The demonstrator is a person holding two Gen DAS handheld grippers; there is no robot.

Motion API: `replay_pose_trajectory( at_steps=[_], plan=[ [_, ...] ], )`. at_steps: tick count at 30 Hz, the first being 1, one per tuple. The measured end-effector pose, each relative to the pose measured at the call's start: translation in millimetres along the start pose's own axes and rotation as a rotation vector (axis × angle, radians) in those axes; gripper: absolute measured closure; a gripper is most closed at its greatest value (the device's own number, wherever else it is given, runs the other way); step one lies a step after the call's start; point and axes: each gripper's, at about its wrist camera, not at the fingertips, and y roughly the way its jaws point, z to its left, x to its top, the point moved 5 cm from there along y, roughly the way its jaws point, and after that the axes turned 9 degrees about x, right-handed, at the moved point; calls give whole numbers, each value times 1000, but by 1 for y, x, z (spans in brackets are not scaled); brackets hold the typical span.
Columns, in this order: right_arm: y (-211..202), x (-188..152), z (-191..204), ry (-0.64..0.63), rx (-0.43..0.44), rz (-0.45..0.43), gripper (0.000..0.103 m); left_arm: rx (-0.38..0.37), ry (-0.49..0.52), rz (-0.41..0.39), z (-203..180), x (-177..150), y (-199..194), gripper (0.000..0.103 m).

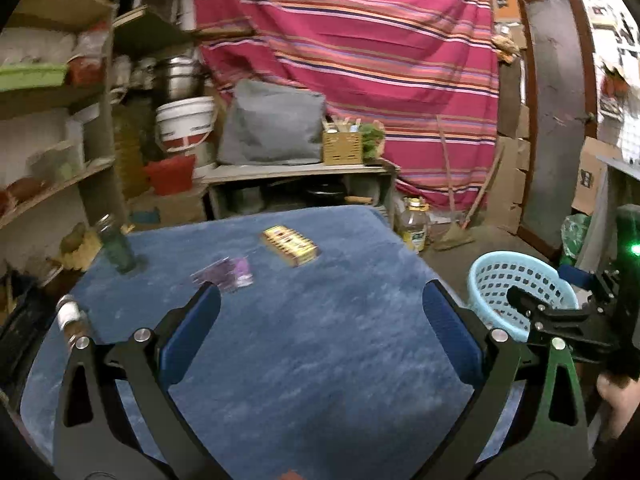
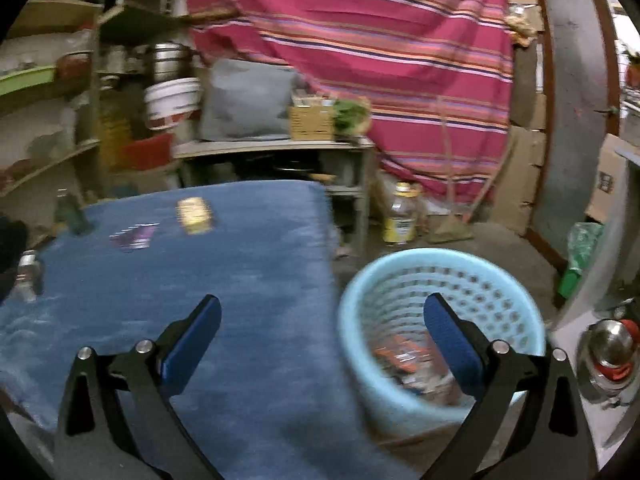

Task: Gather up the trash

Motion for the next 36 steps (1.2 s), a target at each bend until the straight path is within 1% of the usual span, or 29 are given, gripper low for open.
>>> replay_pose_trajectory(
  at_steps=[3,7,9,11,14,18,21,26,30,36],
  plan=[
    [-7,-5,35,-13,27,-3,4,24,-29,15,30,-11,-7,5],
    [-13,-12,71,-31,43,8,4,125,-48,10,71,-27,-14,5],
    [-17,-16,87,-54,24,-2,4,168,-55,11,89,-35,-17,5],
    [-20,-18,98,-61,28,-4,4,191,-63,21,102,-40,-17,5],
    [-20,-27,120,-58,44,3,4,201,-82,34,119,-46,-19,5],
    [-18,-37,145,-92,30,2,4,236,-100,37,135,-51,-20,5],
    [-20,-39,160,-109,42,-11,4,251,-113,43,146,-54,-18,5],
    [-26,-38,184,-155,54,-48,4,280,-114,28,149,-55,-23,5],
    [-29,-36,190,-158,58,-65,4,285,-115,11,151,-53,-28,5],
    [-30,-36,192,-145,69,-70,4,308,-110,-9,154,-52,-35,5]
  ],
)
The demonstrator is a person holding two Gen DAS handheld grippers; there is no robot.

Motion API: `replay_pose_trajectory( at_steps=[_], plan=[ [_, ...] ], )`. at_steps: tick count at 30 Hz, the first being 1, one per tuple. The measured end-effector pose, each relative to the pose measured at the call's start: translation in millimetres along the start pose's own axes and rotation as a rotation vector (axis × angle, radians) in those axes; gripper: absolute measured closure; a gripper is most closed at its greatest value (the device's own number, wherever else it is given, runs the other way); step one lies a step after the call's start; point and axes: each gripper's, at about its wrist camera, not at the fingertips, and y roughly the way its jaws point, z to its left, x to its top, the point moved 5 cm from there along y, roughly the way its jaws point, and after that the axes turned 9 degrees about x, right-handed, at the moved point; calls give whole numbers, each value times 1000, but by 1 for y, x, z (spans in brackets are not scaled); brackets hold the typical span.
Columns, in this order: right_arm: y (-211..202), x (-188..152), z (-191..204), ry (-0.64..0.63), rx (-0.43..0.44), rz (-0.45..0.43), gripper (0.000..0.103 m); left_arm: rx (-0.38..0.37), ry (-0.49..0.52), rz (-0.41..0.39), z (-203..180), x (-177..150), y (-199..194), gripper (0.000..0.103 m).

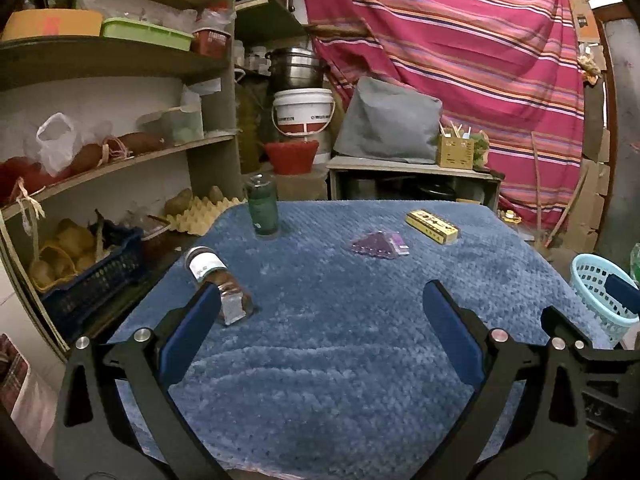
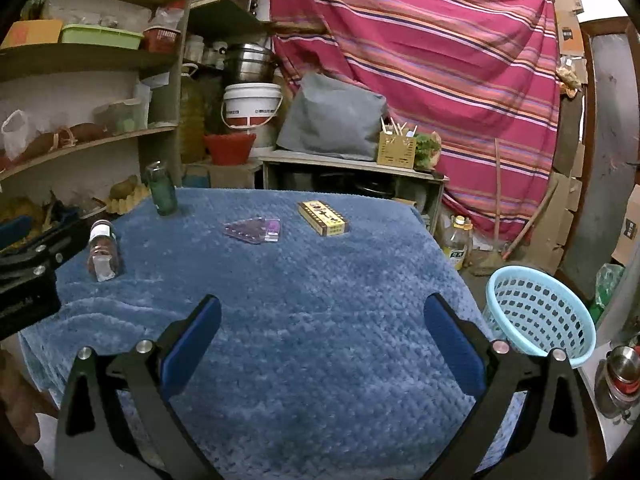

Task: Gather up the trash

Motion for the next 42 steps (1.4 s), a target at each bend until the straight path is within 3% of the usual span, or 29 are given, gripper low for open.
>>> replay_pose_trajectory(
  at_steps=[19,42],
  plan=[
    [-4,2,5,-5,0,-14,4,9,-20,14,9,-1,-2,5],
    [-14,-7,-27,27,-64,-6,4,-41,7,26,-13,-7,-9,5]
  ],
)
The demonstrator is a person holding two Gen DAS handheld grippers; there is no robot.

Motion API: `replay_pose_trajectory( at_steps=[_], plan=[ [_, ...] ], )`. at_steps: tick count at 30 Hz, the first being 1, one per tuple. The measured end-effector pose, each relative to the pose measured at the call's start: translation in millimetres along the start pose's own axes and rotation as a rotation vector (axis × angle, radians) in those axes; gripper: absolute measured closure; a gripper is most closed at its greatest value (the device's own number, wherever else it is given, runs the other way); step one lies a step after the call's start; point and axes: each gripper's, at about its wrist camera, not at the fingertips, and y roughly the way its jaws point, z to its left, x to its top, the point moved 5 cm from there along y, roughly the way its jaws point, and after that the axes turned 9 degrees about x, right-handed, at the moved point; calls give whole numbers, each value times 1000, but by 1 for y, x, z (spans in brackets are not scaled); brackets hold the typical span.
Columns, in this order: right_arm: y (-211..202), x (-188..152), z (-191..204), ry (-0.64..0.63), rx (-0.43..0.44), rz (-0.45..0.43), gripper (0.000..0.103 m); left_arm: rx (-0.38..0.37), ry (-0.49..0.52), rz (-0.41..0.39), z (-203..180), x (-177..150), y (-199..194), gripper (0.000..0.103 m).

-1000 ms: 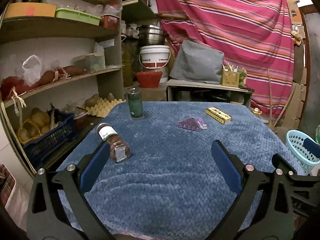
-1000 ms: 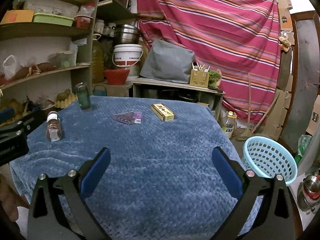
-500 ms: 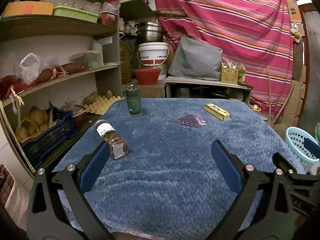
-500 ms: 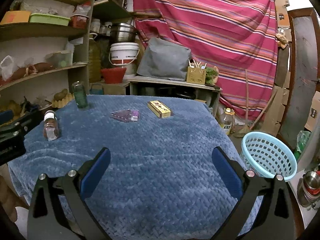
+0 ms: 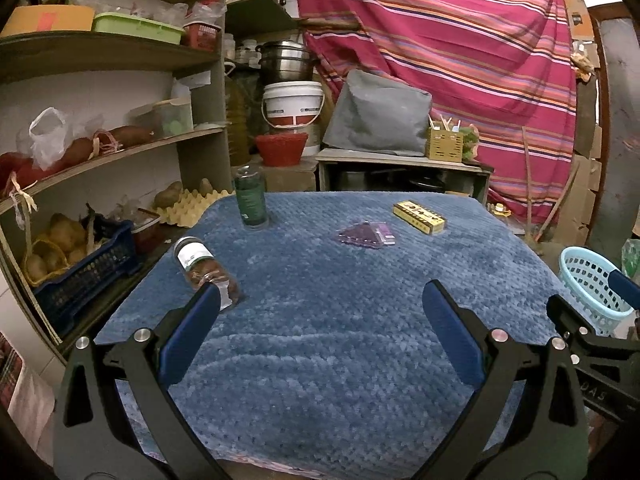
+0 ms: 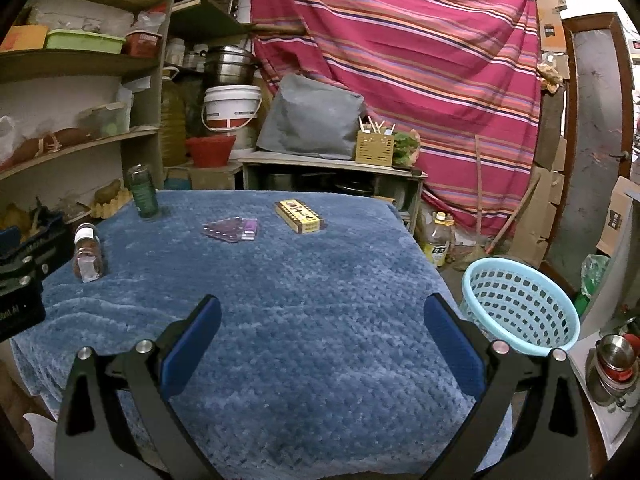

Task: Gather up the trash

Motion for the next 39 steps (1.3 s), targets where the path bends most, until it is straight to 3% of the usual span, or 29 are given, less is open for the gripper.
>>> replay_pose_trajectory(
  at_steps=[17,39],
  plan=[
    [-9,-1,-15,7,-16,-5,4,-26,14,-3,-15,-1,-7,5],
    [-10,6,-14,3,0,-5,4,-2,11,-5,-9,-1,-13,5]
  ],
)
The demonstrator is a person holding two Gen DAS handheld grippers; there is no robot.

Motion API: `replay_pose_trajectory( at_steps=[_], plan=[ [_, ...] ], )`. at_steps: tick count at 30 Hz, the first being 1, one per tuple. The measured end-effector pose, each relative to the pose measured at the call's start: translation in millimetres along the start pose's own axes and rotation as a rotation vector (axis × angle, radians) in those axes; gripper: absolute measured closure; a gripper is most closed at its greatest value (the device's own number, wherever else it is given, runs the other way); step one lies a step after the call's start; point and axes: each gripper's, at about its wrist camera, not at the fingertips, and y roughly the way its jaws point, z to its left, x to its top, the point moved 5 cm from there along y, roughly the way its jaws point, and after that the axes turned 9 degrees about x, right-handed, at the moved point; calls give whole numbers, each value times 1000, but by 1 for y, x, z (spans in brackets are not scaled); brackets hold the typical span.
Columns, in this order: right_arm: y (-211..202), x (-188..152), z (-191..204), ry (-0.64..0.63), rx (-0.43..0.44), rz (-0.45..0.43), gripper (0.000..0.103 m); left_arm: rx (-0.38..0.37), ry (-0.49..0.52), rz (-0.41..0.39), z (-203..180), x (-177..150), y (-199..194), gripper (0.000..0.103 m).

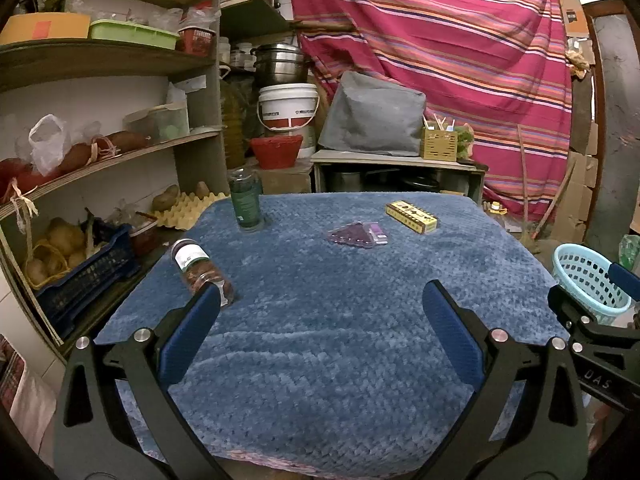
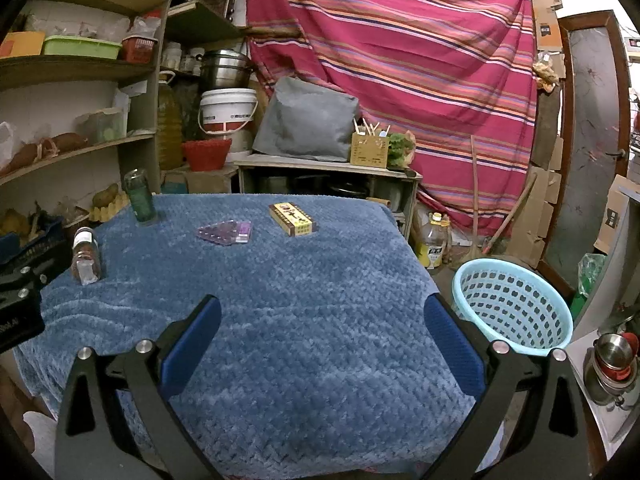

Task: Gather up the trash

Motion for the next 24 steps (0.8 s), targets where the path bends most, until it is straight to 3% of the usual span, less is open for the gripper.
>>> replay_pose_trajectory(
  at_steps=[24],
  plan=[
    [5,-1,4,-25,17,-5,4,35,-18,2,6,-1,1,5]
  ],
)
